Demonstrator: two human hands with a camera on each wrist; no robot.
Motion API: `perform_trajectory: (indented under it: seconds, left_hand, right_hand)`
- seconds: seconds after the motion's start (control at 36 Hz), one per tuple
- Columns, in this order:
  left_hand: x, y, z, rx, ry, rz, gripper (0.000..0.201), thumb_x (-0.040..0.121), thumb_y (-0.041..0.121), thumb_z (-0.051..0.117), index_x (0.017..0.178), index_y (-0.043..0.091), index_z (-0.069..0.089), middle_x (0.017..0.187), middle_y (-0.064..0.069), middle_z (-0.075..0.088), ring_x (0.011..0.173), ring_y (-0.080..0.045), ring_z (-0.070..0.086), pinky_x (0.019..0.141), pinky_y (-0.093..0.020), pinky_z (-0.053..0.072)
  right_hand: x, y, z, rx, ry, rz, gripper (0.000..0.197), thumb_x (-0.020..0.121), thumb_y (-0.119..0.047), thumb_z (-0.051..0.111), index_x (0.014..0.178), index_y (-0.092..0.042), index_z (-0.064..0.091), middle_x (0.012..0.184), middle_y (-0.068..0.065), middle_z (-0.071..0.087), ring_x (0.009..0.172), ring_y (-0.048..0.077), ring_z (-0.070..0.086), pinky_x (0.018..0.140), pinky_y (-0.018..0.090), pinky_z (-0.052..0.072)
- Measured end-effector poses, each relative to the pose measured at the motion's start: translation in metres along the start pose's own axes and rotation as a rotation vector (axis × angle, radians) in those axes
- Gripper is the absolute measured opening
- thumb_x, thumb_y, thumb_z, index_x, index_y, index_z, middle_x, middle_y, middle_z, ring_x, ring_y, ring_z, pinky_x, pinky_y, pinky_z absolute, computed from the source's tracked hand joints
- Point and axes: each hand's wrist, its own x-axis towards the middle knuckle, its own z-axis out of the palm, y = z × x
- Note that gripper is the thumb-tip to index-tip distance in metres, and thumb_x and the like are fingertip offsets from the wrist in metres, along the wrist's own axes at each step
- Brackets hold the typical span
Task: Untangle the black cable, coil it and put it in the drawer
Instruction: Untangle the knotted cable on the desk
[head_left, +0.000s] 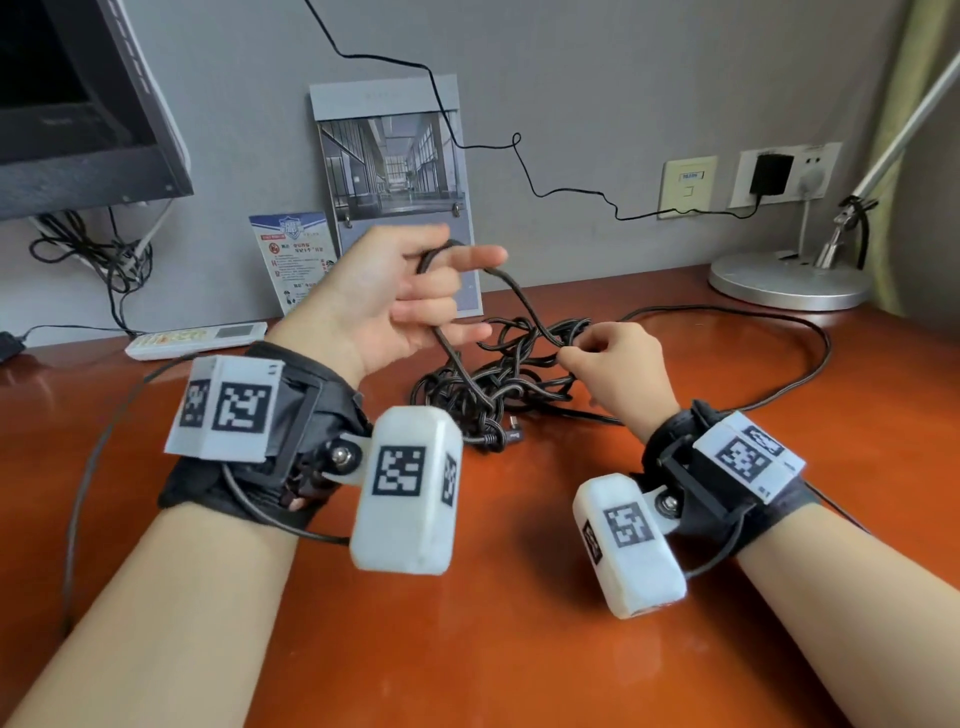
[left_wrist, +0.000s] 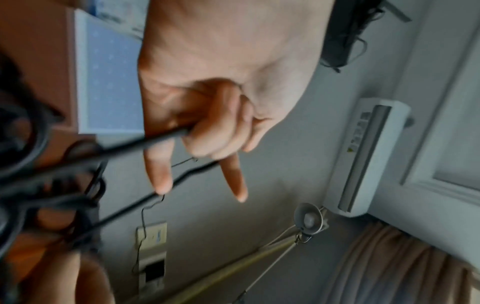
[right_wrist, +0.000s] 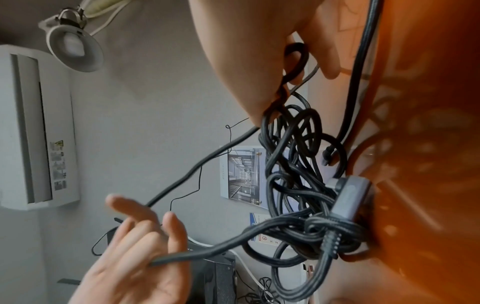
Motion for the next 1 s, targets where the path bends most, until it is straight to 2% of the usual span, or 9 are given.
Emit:
perform_trajectory:
  seconds: [0.17,0.31,0.42,0.5,0.61,0.72,0.86,0.92,1.0]
  left_hand:
    - [-0.008,0.01,-0.01,-0.101,-0.115,0.141,0.039,0.08,0.025,0.044,0.093,0.01,0.077,0.078,0.004,0.059,0.044,-0.003,0.038,0.074,-0.028,0.038]
    - [-0.002,0.004,-0.001,-0.242,0.014,0.281,0.038,0.071,0.031,0.044,0.095,0.016,0.069,0.102,0.008,0.066,0.085,-0.015,0.053,0.079,-0.033,0.041]
    - [0.0,-0.001,0.006,-0.488,0.099,0.366,0.034,0.074,0.033,0.047,0.047,0.017,0.059,0.102,0.001,0.07,0.111,-0.02,0.062,0.098,-0.039,0.038]
    - [-0.001,0.0,0.0,-0.577,0.115,0.335,0.046,0.076,0.031,0.048,0.033,0.02,0.037,0.063,0.004,0.065,0.068,-0.016,0.068,0.083,-0.033,0.047]
    - [-0.005,0.012,-0.019,-0.34,0.109,0.098,0.054,0.093,0.038,0.037,0.044,0.02,0.05,0.035,0.009,0.034,0.022,-0.004,0.025,0.049,-0.014,0.044]
    - [-0.021,0.023,-0.028,-0.104,-0.035,0.04,0.021,0.073,0.025,0.055,0.079,0.016,0.073,0.034,0.01,0.033,0.022,-0.006,0.02,0.045,-0.014,0.043]
    - [-0.023,0.03,-0.035,-0.191,-0.01,0.189,0.034,0.064,0.011,0.057,0.095,0.019,0.068,0.059,0.012,0.046,0.031,-0.001,0.029,0.048,-0.014,0.042]
    - [-0.023,0.032,-0.034,-0.239,0.048,0.219,0.023,0.079,0.021,0.047,0.087,0.019,0.068,0.055,0.011,0.038,0.033,-0.001,0.026,0.047,-0.015,0.042]
    - [-0.022,0.033,-0.036,-0.348,0.221,0.271,0.049,0.09,0.04,0.041,0.049,0.018,0.056,0.049,0.01,0.031,0.037,-0.002,0.028,0.047,-0.015,0.04]
  right_hand:
    - [0.004,0.006,-0.005,0.041,0.018,0.107,0.016,0.082,-0.026,0.064,0.069,-0.017,0.064,0.067,-0.002,0.06,0.066,0.02,0.06,0.073,0.045,0.057]
    - [0.003,0.007,-0.005,0.055,0.022,0.134,0.017,0.081,-0.026,0.064,0.074,-0.012,0.067,0.064,-0.002,0.059,0.066,0.018,0.058,0.073,0.045,0.057]
    - [0.003,0.007,-0.007,0.075,0.015,0.157,0.017,0.082,-0.026,0.066,0.077,-0.009,0.067,0.061,-0.002,0.058,0.057,0.013,0.054,0.071,0.041,0.058]
    - [0.004,0.008,-0.006,0.072,0.015,0.157,0.016,0.082,-0.024,0.066,0.07,-0.014,0.063,0.064,-0.001,0.059,0.061,0.018,0.057,0.071,0.041,0.058]
    - [0.007,0.009,-0.006,0.032,0.014,0.163,0.014,0.082,-0.024,0.066,0.071,-0.017,0.063,0.066,-0.002,0.059,0.064,0.018,0.058,0.072,0.042,0.058]
    - [0.007,0.012,-0.006,0.02,0.015,0.174,0.013,0.081,-0.025,0.066,0.071,-0.017,0.064,0.067,-0.001,0.061,0.066,0.02,0.06,0.072,0.044,0.058]
    - [0.007,0.012,-0.007,0.04,0.01,0.194,0.013,0.081,-0.027,0.067,0.073,-0.016,0.065,0.072,0.004,0.066,0.073,0.025,0.067,0.072,0.046,0.058]
    - [0.007,0.012,-0.007,0.042,0.002,0.196,0.013,0.082,-0.026,0.067,0.073,-0.017,0.064,0.073,0.005,0.067,0.073,0.026,0.068,0.072,0.046,0.058]
    - [0.007,0.012,-0.007,0.04,0.004,0.198,0.014,0.082,-0.025,0.067,0.073,-0.015,0.064,0.069,0.002,0.064,0.067,0.024,0.065,0.071,0.045,0.058]
